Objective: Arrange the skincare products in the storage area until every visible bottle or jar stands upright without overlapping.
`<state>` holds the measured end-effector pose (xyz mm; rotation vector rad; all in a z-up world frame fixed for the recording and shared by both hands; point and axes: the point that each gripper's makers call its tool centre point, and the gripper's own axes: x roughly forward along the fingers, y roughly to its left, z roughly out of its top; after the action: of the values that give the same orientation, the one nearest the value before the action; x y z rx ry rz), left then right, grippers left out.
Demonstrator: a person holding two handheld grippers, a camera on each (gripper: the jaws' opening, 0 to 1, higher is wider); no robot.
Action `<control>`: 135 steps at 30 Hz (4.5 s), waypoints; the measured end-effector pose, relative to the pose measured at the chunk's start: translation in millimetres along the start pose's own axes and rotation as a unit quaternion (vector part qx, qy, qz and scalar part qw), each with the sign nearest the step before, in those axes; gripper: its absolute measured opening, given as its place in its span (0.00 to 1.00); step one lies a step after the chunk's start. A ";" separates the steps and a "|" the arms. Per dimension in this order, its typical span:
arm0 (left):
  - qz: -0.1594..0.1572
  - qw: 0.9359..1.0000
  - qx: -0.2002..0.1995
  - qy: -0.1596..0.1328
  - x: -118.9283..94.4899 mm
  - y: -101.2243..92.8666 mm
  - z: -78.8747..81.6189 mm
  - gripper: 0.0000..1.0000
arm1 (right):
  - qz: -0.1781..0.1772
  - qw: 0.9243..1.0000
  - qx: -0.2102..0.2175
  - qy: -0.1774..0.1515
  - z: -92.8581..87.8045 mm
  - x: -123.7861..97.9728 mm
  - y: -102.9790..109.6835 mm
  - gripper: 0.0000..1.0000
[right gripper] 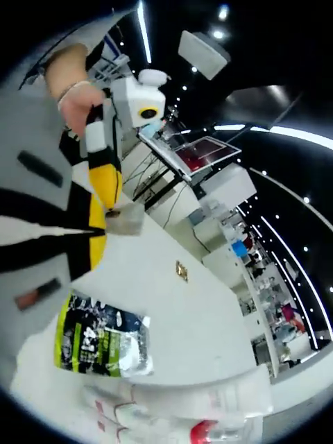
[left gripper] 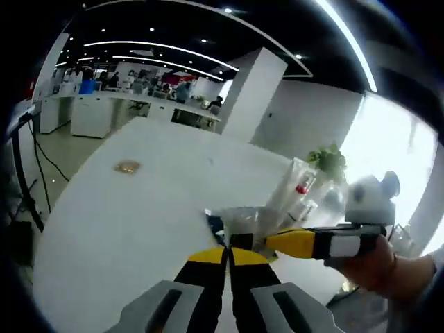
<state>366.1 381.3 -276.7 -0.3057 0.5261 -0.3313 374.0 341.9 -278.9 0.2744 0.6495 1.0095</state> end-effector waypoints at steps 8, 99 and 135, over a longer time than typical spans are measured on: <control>0.004 1.000 -0.011 -0.005 0.5 5.1 7.3 0.01 | -0.006 1.000 -0.020 -0.008 6.6 3.1 1.9 0.02; 0.156 0.985 -0.001 -0.073 128.8 179.3 100.0 0.27 | -0.136 0.957 -0.212 0.142 -15.4 118.9 -110.4 0.02; 0.221 0.958 0.129 0.130 206.4 285.0 90.7 0.00 | -0.133 0.958 -0.225 0.118 -13.0 118.1 -110.2 0.02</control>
<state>647.6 577.6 -396.4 0.1152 0.7830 -0.0018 485.7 384.3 -388.2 -0.3322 0.6329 0.9061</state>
